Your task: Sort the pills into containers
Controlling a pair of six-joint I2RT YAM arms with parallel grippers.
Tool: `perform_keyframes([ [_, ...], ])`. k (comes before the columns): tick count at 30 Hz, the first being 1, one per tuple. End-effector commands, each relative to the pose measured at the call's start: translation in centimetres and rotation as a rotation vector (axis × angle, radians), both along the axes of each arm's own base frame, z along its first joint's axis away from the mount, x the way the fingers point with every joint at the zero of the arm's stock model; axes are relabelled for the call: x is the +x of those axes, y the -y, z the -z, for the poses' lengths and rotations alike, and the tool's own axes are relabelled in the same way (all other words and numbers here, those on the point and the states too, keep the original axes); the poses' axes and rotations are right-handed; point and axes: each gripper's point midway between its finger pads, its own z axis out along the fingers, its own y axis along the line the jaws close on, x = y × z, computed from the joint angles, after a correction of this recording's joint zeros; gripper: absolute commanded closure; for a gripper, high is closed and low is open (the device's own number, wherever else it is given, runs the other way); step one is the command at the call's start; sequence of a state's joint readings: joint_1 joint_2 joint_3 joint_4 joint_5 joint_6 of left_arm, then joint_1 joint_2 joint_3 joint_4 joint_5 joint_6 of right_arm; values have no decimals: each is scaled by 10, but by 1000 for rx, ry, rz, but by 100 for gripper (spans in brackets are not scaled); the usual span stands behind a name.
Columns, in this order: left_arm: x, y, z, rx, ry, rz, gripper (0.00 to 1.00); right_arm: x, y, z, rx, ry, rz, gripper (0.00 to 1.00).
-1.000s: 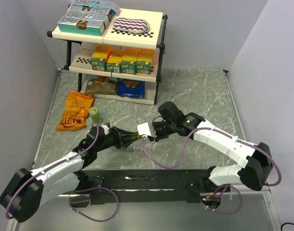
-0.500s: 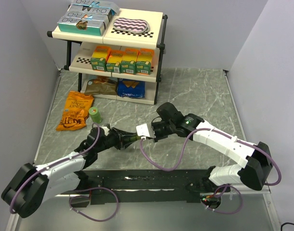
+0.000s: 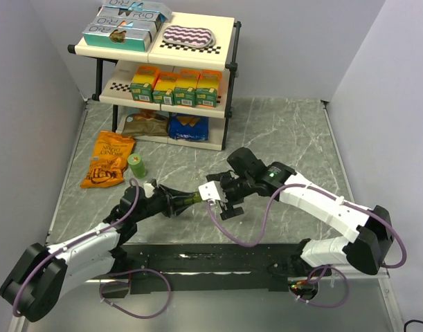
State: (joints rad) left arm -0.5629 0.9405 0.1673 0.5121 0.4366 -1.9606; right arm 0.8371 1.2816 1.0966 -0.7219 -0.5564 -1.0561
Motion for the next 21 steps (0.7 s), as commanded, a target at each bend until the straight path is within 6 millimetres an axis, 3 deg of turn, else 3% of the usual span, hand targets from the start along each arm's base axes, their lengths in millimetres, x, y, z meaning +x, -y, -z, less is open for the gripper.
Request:
perform_keyframes([
  [1,1,8,-36,-63,101,56,99,8,-3,5,6,-19,63,7],
  [7,5,10,-40,130,377,128,99,9,-13,-2,16,-134,130,9],
  [10,3,9,-48,140,452,132,99,5,-13,0,21,-172,150,11],
  [14,5,9,-51,177,491,143,99,0,-12,0,28,-212,164,25],
  [15,4,9,-54,175,504,147,99,1,-12,0,30,-215,171,33],
  [18,2,10,-60,158,537,156,99,7,-11,0,37,-212,196,38],
  [21,0,12,-65,132,564,165,99,12,-8,3,36,-230,220,37],
])
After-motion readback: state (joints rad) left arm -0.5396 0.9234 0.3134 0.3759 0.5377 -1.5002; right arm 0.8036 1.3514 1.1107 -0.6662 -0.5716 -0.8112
